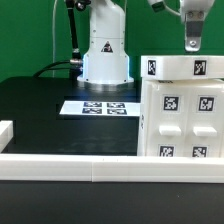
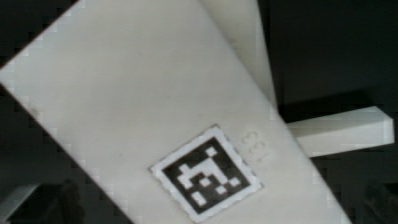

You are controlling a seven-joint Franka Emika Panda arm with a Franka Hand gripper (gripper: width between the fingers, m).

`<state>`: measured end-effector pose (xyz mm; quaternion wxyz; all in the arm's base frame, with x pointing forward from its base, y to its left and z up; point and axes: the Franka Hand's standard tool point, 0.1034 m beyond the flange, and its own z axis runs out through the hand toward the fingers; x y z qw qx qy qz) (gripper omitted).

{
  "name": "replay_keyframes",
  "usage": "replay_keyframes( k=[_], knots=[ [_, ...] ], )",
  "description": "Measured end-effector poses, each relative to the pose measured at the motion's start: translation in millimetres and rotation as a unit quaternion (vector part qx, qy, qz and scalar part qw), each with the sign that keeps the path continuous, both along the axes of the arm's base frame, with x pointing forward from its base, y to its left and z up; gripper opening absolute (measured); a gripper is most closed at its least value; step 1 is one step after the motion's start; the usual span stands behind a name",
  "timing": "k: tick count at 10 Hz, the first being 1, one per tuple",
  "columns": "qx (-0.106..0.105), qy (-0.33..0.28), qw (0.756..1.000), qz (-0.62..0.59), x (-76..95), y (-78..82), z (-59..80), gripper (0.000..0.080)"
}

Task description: Assemble cabinet

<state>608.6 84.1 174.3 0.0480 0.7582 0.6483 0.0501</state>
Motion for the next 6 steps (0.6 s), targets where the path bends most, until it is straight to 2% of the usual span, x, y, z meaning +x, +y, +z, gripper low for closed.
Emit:
replay_keyframes(
  k=[2,3,5,6],
  knots=[
    [-0.024,0.002,0.993,0.118,5.1,0.4,-2.8,0.0798],
    [-0.027,0.002,0.992,0.127,6.3,0.9,-4.9,0.0798],
    [-0.046,0.007,0.979,0.198,5.1,-3.1,-9.4,0.0798],
    [-0.046,0.008,0.980,0.193,4.8,-3.2,-9.9,0.0798]
  ],
)
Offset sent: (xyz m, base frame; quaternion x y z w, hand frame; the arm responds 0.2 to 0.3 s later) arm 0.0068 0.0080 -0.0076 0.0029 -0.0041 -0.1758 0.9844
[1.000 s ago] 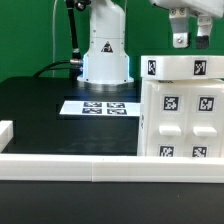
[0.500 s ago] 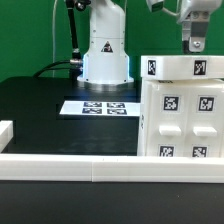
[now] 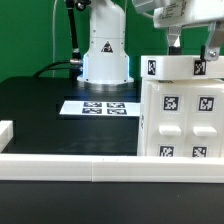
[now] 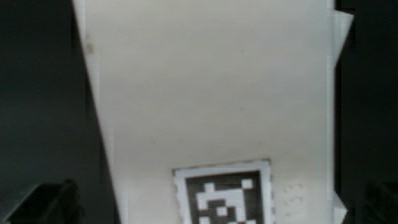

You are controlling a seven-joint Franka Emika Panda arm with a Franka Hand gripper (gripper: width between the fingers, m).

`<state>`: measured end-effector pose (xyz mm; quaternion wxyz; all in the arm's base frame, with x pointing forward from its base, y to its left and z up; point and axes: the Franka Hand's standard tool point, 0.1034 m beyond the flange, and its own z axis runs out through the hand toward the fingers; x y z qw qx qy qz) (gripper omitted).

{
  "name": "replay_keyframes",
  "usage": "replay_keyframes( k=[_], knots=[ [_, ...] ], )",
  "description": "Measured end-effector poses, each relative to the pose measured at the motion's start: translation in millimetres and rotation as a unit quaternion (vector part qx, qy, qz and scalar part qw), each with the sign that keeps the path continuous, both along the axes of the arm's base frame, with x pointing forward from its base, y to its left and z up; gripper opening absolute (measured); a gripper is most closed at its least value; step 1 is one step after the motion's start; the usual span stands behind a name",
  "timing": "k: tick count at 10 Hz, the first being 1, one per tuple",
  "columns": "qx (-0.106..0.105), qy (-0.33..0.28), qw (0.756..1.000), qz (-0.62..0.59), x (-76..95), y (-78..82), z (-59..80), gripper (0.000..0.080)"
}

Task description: Assemble cabinet

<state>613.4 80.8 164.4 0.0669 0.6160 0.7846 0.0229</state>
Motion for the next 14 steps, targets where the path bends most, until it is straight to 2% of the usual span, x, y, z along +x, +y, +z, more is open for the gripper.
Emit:
replay_keyframes(
  k=[3,4,5,6,10,12,14],
  knots=[
    [0.001,0.000,1.000,-0.011,-0.2,-0.5,-0.7,0.0798],
    [0.001,0.000,1.000,-0.011,-0.2,-1.0,-0.8,0.0676],
    [0.001,0.001,1.000,-0.013,-0.2,-2.7,-1.1,0.0676],
    [0.001,0.000,1.000,-0.014,0.1,-4.3,-1.0,0.0557],
    [0.008,-0.001,0.998,-0.061,0.0,-4.7,-1.2,0.0558],
    [0.026,-0.007,0.982,-0.189,-0.3,-4.4,-1.4,0.0558],
    [0.040,-0.012,0.955,-0.293,-0.4,-4.3,-1.5,0.0560]
  ],
)
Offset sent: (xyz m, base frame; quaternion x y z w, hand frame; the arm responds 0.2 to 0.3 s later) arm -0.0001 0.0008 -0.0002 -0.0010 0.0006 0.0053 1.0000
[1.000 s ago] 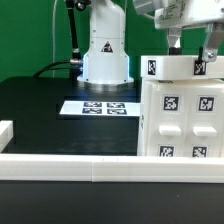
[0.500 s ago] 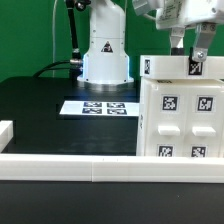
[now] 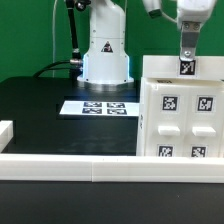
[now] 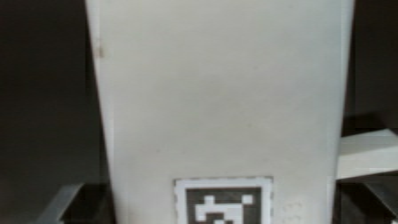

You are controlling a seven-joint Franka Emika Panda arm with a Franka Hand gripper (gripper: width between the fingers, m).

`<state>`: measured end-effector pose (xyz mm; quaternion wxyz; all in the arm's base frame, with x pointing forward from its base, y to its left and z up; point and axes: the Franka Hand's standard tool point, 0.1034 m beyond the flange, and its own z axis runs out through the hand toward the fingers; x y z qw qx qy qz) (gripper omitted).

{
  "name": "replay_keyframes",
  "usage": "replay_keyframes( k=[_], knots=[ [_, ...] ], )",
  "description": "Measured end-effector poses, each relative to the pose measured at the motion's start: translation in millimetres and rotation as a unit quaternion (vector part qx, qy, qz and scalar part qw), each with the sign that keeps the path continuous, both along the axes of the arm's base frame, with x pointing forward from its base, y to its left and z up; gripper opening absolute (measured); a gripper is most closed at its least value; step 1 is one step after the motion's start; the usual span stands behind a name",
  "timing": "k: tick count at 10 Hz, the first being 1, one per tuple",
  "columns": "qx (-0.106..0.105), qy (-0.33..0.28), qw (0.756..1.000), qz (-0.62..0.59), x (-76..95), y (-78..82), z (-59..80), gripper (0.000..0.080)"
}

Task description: Assemble cabinet

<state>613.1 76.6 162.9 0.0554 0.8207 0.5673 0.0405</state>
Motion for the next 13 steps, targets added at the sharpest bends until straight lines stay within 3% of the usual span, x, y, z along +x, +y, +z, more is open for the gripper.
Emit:
replay_keyframes(
  k=[2,3,5,7,9,10,12,13],
  knots=[
    [0.016,-0.007,0.994,-0.108,-0.1,-0.4,-0.4,0.0560],
    [0.033,-0.014,0.983,-0.179,-1.0,-1.1,-0.5,0.0560],
    [0.066,-0.023,0.947,-0.313,-1.1,-0.6,-0.8,0.0560],
    [0.081,-0.024,0.915,-0.394,-1.0,-0.1,-1.1,0.0561],
    [0.101,-0.020,0.861,-0.498,-1.5,2.3,-1.5,0.0561],
    [0.110,-0.018,0.821,-0.560,-2.3,6.3,-1.6,0.0561],
    [0.119,-0.017,0.782,-0.611,-1.9,8.3,-1.3,0.0561],
    [0.127,-0.014,0.741,-0.659,-1.7,8.8,-1.1,0.0561]
  ],
)
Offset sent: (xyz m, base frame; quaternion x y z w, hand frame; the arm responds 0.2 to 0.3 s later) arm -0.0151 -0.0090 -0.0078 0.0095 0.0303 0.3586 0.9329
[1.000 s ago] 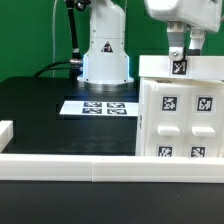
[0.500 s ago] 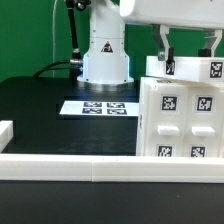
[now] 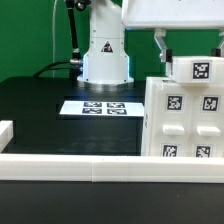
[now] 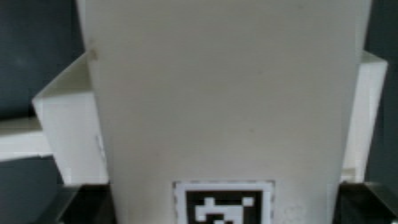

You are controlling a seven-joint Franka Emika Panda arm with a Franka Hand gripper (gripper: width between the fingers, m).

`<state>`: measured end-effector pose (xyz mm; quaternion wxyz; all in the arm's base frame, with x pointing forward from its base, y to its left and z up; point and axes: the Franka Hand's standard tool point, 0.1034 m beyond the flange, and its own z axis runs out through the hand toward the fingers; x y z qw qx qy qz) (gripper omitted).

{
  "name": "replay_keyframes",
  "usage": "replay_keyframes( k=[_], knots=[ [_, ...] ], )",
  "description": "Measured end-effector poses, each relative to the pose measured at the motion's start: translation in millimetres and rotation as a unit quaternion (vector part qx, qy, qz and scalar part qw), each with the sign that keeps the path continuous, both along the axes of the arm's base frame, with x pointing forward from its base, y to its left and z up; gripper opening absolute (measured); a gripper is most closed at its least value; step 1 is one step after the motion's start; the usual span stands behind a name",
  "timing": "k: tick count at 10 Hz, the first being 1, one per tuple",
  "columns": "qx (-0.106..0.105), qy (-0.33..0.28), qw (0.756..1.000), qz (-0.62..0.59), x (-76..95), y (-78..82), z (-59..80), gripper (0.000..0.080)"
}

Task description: Assemble cabinet

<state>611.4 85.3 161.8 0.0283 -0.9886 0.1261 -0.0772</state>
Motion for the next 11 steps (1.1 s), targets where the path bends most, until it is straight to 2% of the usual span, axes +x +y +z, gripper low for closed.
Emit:
replay_keyframes(
  k=[2,5,8,11],
  knots=[
    [0.013,0.002,0.998,-0.059,0.1,0.4,0.1,0.0561],
    [0.053,0.005,0.971,-0.232,0.9,0.4,-0.1,0.0561],
    [0.091,0.008,0.913,-0.398,0.1,-0.4,-0.5,0.0561],
    [0.126,0.022,0.807,-0.576,0.3,3.4,-0.2,0.0561]
  ],
)
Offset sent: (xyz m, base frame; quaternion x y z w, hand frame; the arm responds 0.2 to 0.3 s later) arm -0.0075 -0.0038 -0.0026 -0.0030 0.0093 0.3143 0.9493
